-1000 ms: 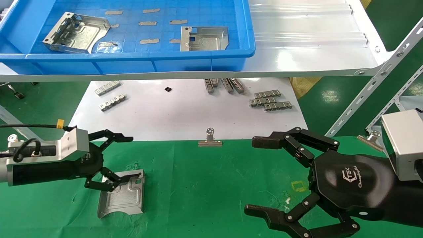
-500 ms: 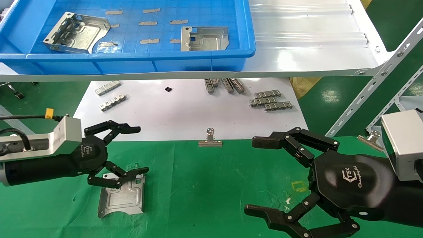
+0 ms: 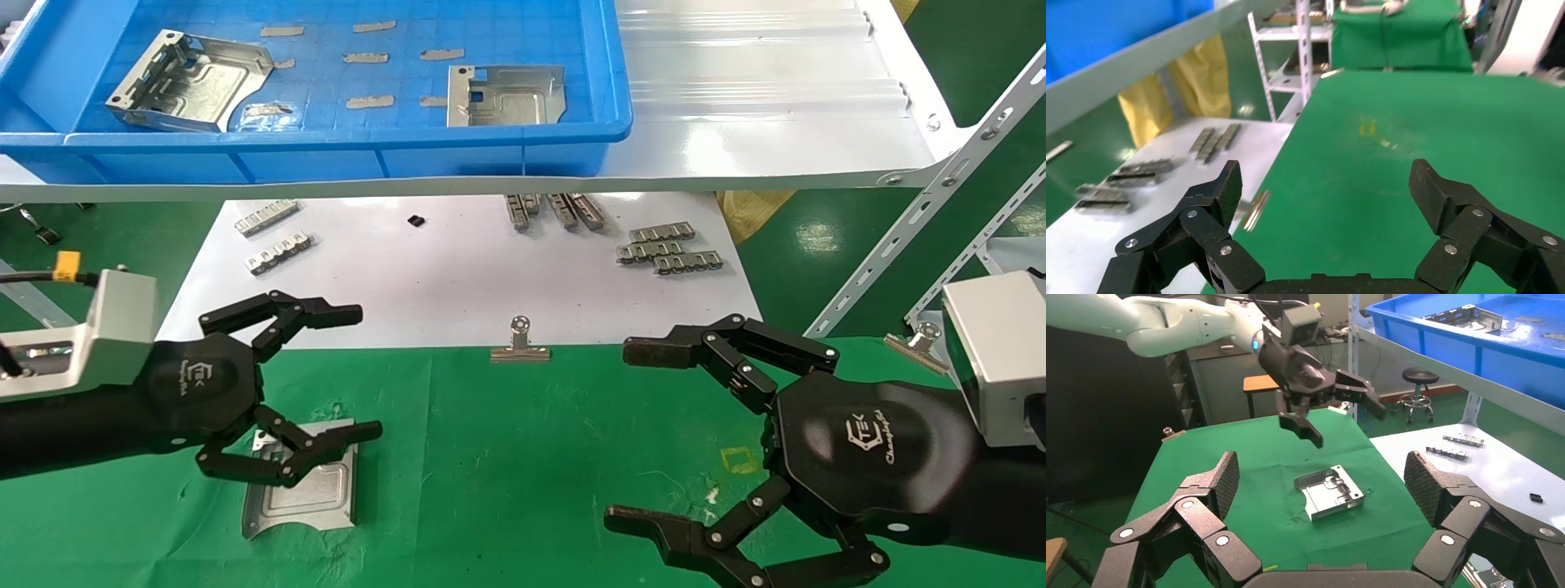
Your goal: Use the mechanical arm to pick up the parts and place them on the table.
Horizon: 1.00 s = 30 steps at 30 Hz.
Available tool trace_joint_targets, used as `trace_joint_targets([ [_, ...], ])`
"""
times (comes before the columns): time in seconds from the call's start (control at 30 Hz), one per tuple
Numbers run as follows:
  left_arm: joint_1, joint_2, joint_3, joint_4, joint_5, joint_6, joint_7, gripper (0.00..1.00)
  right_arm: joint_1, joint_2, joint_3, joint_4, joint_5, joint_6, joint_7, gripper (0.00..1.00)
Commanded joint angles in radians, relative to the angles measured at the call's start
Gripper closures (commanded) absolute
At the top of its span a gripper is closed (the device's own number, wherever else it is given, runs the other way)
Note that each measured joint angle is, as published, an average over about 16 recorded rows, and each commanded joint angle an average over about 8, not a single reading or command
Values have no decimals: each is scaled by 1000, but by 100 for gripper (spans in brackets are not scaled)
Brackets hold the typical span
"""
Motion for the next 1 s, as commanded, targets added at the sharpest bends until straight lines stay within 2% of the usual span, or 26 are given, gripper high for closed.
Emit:
trace_joint_targets([
  [0.03, 21, -10, -17, -43, -15, -3, -32, 0, 0, 0, 0, 0, 0, 0, 0, 0],
  [0.63, 196, -98, -161, -415, -144, -25, -306, 0, 0, 0, 0, 0, 0, 0, 0, 0],
  [1.0, 219, -109, -179, -461, -163, -28, -329, 0, 0, 0, 0, 0, 0, 0, 0, 0],
])
